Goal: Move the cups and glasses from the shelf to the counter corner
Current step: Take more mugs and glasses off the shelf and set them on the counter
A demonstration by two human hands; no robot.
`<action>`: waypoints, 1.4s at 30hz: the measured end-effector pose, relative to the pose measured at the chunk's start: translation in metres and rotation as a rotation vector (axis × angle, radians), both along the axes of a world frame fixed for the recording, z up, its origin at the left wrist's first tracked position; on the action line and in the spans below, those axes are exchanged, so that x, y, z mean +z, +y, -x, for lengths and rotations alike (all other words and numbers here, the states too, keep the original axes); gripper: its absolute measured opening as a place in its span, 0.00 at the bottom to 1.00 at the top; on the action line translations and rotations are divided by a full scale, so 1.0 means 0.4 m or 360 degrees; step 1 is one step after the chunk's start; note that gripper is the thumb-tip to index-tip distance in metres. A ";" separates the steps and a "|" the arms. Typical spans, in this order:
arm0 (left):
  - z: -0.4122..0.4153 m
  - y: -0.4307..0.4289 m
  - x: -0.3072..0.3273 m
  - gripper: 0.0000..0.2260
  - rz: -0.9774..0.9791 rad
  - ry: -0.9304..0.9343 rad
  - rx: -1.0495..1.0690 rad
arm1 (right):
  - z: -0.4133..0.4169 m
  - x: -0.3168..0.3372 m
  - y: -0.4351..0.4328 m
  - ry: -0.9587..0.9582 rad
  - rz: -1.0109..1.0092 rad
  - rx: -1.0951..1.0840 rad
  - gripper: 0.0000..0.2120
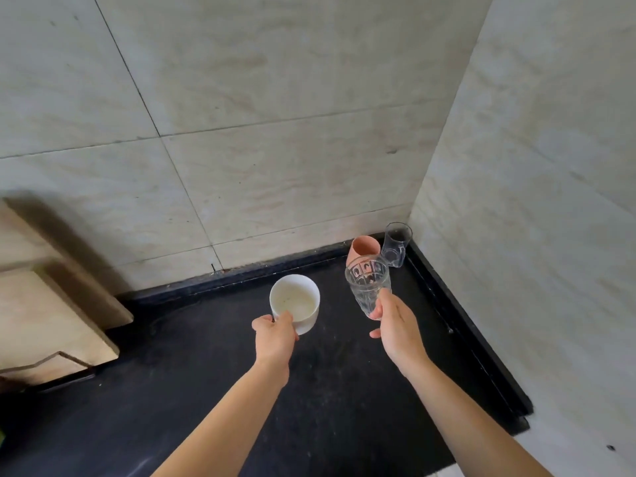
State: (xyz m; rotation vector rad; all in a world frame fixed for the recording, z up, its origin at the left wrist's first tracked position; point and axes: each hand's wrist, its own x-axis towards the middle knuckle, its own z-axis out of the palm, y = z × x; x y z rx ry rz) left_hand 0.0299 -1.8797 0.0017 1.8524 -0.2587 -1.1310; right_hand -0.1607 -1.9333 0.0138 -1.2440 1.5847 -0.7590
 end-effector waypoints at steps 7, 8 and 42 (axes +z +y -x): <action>-0.024 -0.201 -0.163 0.24 -0.0067 0.0000 0.0006 | -0.094 -0.192 -0.215 -0.0252 -0.0289 -0.0038 0.14; -0.022 -0.225 -0.187 0.24 -0.0054 0.0007 0.0037 | -0.105 -0.228 -0.240 -0.0275 -0.0309 -0.0024 0.14; -0.033 -0.367 -0.257 0.26 -0.0086 -0.0789 -0.0197 | -0.163 -0.306 -0.458 0.0224 0.0095 0.0499 0.19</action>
